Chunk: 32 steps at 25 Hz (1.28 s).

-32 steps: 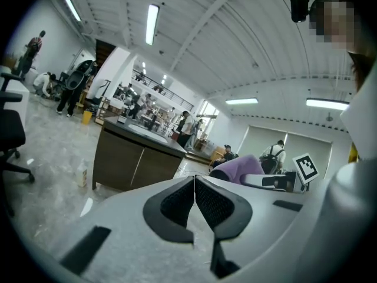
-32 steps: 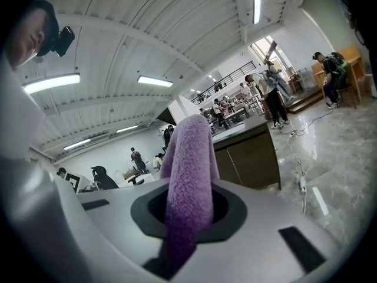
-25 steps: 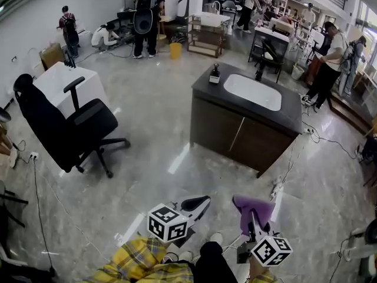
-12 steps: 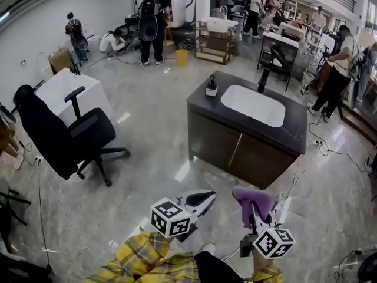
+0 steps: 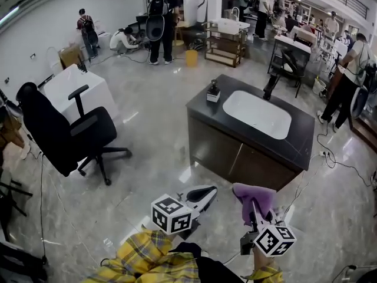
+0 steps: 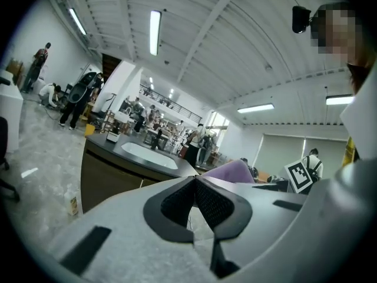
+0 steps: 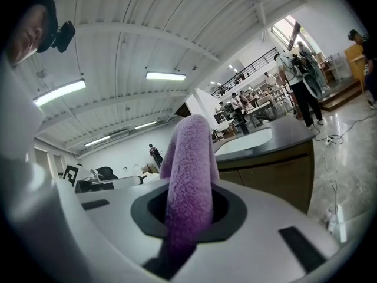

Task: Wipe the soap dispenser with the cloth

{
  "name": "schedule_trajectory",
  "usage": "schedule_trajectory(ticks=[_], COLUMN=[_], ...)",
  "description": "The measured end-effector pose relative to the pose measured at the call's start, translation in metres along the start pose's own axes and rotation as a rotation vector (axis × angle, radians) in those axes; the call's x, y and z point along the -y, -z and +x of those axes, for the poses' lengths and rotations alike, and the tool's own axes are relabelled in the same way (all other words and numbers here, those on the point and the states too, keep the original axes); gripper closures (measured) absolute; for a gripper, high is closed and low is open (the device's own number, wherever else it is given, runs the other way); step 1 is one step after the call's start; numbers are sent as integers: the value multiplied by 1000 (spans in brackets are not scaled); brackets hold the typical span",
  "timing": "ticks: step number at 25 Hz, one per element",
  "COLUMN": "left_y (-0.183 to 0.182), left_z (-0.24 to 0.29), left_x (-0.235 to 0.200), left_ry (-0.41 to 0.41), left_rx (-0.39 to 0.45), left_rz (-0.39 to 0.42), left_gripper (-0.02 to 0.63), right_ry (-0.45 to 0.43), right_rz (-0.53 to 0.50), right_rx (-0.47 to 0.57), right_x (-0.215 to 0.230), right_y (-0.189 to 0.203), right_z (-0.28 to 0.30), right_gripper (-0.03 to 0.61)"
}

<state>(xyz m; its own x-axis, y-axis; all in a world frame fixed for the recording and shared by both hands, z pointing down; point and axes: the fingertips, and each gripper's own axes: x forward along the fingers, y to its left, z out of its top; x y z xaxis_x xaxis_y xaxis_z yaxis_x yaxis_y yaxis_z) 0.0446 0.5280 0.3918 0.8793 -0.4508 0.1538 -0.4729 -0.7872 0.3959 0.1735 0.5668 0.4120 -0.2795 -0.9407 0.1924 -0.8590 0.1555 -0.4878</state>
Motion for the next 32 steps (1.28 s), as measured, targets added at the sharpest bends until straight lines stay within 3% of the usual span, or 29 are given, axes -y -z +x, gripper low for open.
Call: schedule_trajectory(ticks=[9,16,27,32], left_y=[-23,-54,-95,-115], left_z=[41,67,75,70], left_x=[-56,-112,-241,-272], left_ry=[23,98,39,62], left_rx=[17,-27,-41,-25], left_rz=[-20,96,18,39], left_gripper=[607,609,608,609], right_ry=[21,65,62,35], right_rz=[-3,4,-5,-24], right_rx=[-38,-24,-36,-50], right_x=[21,20,-3,-22], right_y=[-8,-25,-34,-40], right_z=[58,133,252,295], right_gripper=[541,541,541,541])
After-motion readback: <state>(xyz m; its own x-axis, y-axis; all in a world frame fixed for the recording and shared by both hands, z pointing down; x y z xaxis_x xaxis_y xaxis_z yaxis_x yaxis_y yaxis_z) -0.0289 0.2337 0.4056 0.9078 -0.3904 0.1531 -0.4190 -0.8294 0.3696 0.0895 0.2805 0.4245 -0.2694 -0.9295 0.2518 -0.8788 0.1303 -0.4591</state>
